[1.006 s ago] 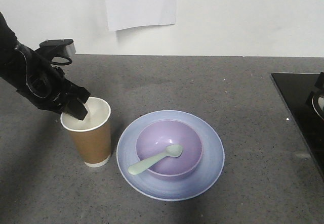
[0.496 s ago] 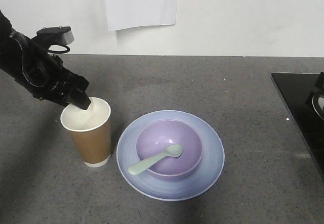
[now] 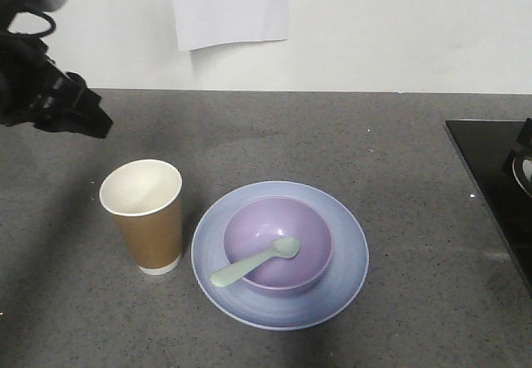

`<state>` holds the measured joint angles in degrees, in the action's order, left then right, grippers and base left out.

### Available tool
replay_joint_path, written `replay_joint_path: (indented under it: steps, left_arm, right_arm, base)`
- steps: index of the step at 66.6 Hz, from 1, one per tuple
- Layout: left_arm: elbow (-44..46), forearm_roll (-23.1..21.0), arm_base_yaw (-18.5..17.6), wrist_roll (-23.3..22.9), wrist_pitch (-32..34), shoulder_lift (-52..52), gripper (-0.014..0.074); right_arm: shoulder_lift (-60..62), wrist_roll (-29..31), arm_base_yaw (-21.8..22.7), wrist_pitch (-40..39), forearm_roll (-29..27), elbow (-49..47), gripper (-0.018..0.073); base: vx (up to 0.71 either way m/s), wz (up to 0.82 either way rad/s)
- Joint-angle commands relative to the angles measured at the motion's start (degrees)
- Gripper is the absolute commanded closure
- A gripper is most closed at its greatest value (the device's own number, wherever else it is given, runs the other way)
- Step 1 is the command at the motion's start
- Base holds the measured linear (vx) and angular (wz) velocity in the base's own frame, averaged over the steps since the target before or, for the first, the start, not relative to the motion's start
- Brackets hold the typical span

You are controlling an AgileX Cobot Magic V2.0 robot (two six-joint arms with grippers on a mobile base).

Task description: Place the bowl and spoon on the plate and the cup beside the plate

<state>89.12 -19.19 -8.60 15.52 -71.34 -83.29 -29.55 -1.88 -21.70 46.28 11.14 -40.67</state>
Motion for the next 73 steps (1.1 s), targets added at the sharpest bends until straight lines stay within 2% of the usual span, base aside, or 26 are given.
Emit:
replay_joint_path:
  steps: [1,11,19,26,34,41,49,61,73]
  left_arm:
    - [1.76,2.58,-0.28,-0.77,4.15,6.95,0.0392]
    - [1.76,9.22,-0.28,-3.12,11.08,15.15,0.0608]
    - [0.40,13.32,-0.28,-5.44,16.75,21.86,0.0605]
    - [-5.11,16.26,-0.28,-6.02,23.21,28.19,0.0604]
    - [-15.64,19.52,-0.28,-8.70,28.47,36.20,0.0604]
    - [-25.44,21.50,-0.28,-9.91,34.35,42.04,0.0604]
    - [-35.09,21.56,-0.28,-9.91,40.49,47.99,0.0604]
    - [-41.80,21.92,-0.28,-9.85,44.92,52.38,0.0604]
    - [-42.54,21.92,-0.28,-9.85,43.64,52.72,0.0604]
  right_arm:
    - [-0.21,-0.10,0.46,-8.66,1.62,-1.40,0.0562]
    - [-2.30,-1.63,0.46,-12.27,1.69,-1.40,0.0562]
    - [-4.73,-5.05,0.46,-13.51,2.06,-1.40,0.0562]
    - [-6.84,-7.15,0.46,-15.52,5.63,-1.40,0.0562]
    - [-7.94,-10.49,0.46,-17.80,9.25,-1.40,0.0562]
    - [-8.00,-10.43,0.46,-18.09,9.05,-1.40,0.0562]
    - [-8.00,-10.38,0.46,-18.04,8.76,-1.40,0.0562]
    - [-8.00,-10.38,0.46,-18.09,8.76,-1.40,0.0562]
    - [-8.00,-10.38,0.46,-18.09,8.76,-1.40,0.0562]
  base:
    - [0.00,0.00]
    - [0.00,0.00]
    - [0.00,0.00]
    - [0.00,0.00]
    - [0.00,0.00]
    - [0.00,0.00]
    - [0.00,0.00]
    - [0.00,0.00]
    - [0.00,0.00]
